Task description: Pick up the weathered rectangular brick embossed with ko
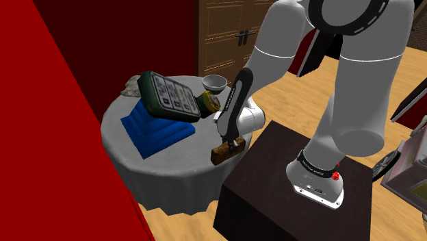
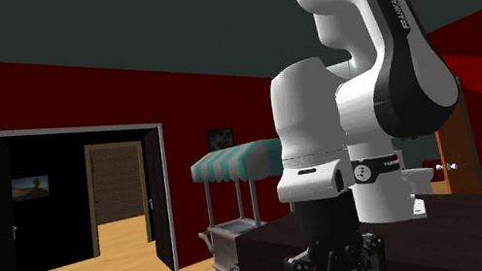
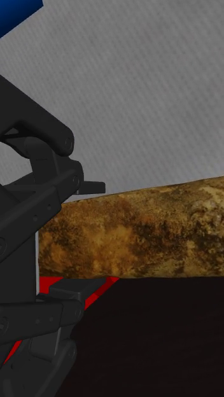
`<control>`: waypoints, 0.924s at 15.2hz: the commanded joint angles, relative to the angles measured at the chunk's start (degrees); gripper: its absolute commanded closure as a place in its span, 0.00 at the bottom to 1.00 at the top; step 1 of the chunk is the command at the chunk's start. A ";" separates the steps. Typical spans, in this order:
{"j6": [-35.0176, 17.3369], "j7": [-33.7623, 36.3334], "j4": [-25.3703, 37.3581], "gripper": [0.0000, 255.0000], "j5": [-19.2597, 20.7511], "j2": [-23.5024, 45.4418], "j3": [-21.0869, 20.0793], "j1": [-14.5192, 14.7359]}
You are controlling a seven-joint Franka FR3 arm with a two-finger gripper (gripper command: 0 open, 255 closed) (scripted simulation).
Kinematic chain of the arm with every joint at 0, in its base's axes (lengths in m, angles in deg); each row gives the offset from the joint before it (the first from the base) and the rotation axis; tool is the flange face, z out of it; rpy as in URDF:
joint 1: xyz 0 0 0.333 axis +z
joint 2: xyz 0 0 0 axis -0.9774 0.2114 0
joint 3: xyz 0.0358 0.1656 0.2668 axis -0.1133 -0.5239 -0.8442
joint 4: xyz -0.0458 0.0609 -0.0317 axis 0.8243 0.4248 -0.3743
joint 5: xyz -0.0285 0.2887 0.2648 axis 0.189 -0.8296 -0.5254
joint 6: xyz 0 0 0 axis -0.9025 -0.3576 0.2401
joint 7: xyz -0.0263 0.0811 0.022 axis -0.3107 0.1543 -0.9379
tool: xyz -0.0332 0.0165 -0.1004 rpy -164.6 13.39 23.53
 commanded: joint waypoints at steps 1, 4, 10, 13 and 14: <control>0.00 0.03 0.10 1.00 0.00 0.09 -0.09 0.05; 0.00 0.02 0.09 1.00 0.00 0.08 -0.08 0.04; 3.65 4.63 -1.91 1.00 5.06 -4.94 7.15 6.38; 6.13 9.39 -3.37 1.00 10.81 -8.70 12.89 10.97; 6.93 11.21 -3.83 1.00 13.12 -9.97 14.78 12.34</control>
